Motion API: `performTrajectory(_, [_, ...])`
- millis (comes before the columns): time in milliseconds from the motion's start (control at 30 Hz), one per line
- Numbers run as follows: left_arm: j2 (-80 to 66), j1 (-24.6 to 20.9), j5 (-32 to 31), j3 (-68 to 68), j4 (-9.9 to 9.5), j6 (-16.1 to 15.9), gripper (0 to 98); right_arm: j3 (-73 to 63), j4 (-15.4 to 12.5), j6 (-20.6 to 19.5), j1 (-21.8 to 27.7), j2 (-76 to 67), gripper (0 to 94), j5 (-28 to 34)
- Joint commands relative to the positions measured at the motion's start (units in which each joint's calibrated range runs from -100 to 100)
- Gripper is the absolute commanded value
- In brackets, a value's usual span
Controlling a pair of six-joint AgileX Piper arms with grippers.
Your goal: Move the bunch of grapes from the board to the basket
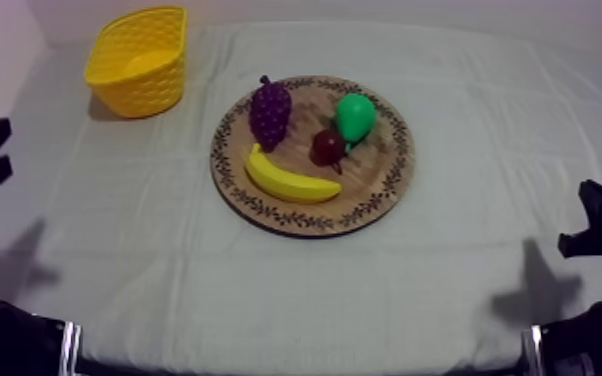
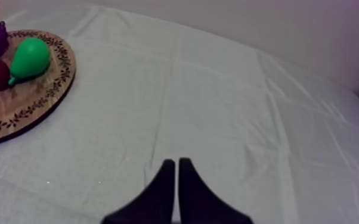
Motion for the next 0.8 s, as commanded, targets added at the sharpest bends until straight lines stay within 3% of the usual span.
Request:
performTrajectory(0, [9.2, 0.4, 4.2, -14.3, 0.16, -1.0, 0.0, 0.0, 0.0, 0.0, 0.0, 0.0, 0.5, 0.0])
performTrajectory(200, [20.9, 3.0, 11.8, -30.3, 0.78, -3.0, 0.0, 0.0, 0.0, 0.0, 0.0, 0.0, 0.5, 0.0])
performTrajectory(467, [34.7, 4.5, 18.2, -44.6, 4.09, -5.7, 0.0, 0.0, 0.0, 0.0, 0.0, 0.0, 0.5, 0.0])
performTrajectory(767, [50.1, 10.7, 23.3, -56.4, 1.62, -3.4, 0.0, 0.0, 0.0, 0.0, 0.0, 0.0, 0.5, 0.0])
